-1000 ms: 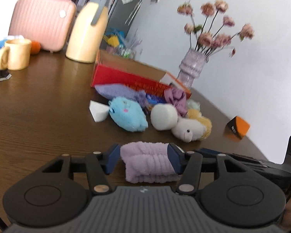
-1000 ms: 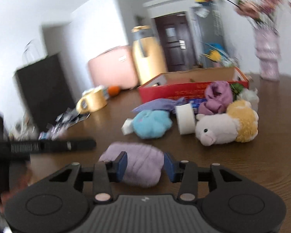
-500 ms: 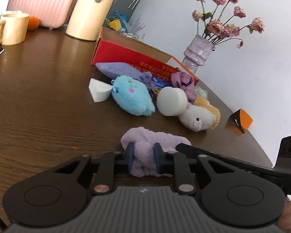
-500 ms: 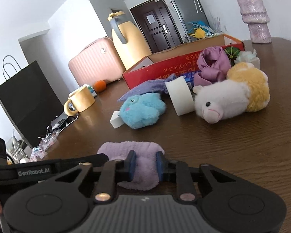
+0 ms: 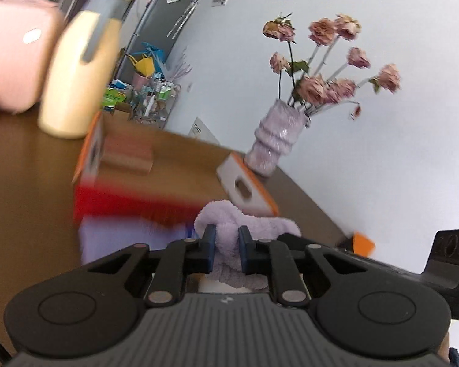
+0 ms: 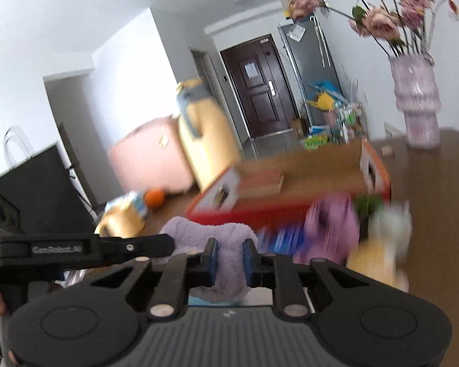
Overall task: Organize soft objects
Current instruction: 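Carry the lavender towel into the box beside the sponge and release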
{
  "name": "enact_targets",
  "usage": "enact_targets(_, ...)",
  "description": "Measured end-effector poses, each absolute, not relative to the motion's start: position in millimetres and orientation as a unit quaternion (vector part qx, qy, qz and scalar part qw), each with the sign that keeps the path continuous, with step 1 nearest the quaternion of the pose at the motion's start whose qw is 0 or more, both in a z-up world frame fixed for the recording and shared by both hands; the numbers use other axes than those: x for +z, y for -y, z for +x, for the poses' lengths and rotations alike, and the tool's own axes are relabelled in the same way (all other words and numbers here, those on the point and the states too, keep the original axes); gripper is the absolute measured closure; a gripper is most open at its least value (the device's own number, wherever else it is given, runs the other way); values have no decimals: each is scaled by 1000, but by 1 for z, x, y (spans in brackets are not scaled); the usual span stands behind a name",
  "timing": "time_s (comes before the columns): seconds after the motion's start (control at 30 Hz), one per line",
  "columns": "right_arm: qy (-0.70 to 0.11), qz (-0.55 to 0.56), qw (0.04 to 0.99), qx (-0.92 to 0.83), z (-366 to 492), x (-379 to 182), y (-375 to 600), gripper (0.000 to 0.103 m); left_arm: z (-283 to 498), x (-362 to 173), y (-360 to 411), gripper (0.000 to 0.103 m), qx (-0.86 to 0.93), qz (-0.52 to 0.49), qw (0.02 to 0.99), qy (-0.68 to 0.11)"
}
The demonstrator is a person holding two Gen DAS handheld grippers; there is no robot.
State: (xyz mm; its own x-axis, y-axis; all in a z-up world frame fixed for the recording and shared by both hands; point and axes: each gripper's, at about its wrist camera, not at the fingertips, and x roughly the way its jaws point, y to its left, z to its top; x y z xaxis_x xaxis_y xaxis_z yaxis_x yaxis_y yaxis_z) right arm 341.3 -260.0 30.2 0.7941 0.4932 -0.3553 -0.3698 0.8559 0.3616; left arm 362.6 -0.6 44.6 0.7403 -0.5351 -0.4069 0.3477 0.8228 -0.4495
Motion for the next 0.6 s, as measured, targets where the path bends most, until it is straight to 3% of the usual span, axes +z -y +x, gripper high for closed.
enact_targets(0.17, -244, 91, 943, 207, 482, 66, 277, 86, 504, 72, 38, 88, -216, -173, 915, -292)
enact_targets(0.33, -320, 50, 930, 176, 614, 57, 290, 86, 619, 45, 81, 88, -176, -168, 903, -355)
enact_targets(0.53, -362, -57, 921, 129, 678, 23, 275, 85, 691, 5, 117, 87, -137, -150, 886, -416)
enact_targets(0.6, -377, -61, 916, 124, 691, 15, 276, 83, 702, -5, 119, 82, -132, -150, 883, -425)
